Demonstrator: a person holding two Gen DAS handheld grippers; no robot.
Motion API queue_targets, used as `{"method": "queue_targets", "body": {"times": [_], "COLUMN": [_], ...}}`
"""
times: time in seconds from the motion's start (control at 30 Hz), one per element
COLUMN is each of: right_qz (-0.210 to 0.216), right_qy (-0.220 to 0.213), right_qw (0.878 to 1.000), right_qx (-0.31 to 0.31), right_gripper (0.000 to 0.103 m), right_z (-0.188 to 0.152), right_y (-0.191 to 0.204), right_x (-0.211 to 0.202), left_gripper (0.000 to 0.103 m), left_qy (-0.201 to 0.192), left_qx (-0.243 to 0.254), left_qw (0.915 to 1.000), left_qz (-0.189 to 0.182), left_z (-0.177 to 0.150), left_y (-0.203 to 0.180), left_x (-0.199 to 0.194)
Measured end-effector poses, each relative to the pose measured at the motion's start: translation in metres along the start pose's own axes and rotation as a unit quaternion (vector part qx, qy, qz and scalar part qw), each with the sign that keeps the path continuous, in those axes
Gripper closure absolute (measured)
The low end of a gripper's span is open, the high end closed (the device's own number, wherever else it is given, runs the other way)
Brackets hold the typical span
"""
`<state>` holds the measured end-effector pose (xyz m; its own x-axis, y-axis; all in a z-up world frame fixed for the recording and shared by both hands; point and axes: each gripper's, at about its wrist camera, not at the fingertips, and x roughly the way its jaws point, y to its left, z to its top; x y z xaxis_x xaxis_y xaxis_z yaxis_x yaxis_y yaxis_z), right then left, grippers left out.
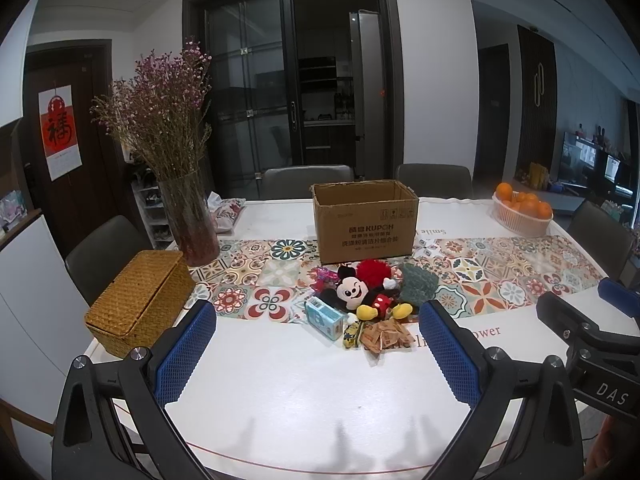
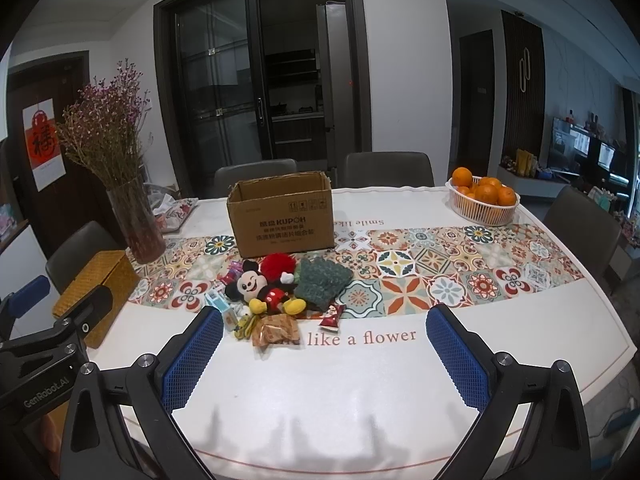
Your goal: Organize soft objects
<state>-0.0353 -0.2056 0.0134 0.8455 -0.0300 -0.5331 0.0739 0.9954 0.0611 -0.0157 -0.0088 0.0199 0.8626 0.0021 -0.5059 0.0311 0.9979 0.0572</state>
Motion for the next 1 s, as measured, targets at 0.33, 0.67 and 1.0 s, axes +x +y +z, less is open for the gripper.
{"method": "queue_targets", "body": {"times": [0.33,0.67,1.0], "right_qz": [0.005,0.003,0.005], "right_qy": [-0.001,-0.001,0.011], "right_qw": [1.000,1.000,1.000], "right_qx": [-0.003,-0.003,-0.002], "right_gripper": [0.000,0.000,0.000], "right_z": [0.002,0.005,0.005], "right_y": [0.002,-0.001,-0.003], "right_x": [0.003,0.005,0.016], "left_gripper": [0.000,0.000,0.000], "left_qy": [-0.001,0.000,0.011], "left_qx": [-0.002,-0.001,0.001], "left_qw": [1.0000,1.0000,0.9999], "left_qz": [0.005,0.003,0.006], "left_z": [-0.002,-0.001,0.001], "left_y": [0.001,0.000,-0.003], "left_x": [0.002,0.004,0.014]}}
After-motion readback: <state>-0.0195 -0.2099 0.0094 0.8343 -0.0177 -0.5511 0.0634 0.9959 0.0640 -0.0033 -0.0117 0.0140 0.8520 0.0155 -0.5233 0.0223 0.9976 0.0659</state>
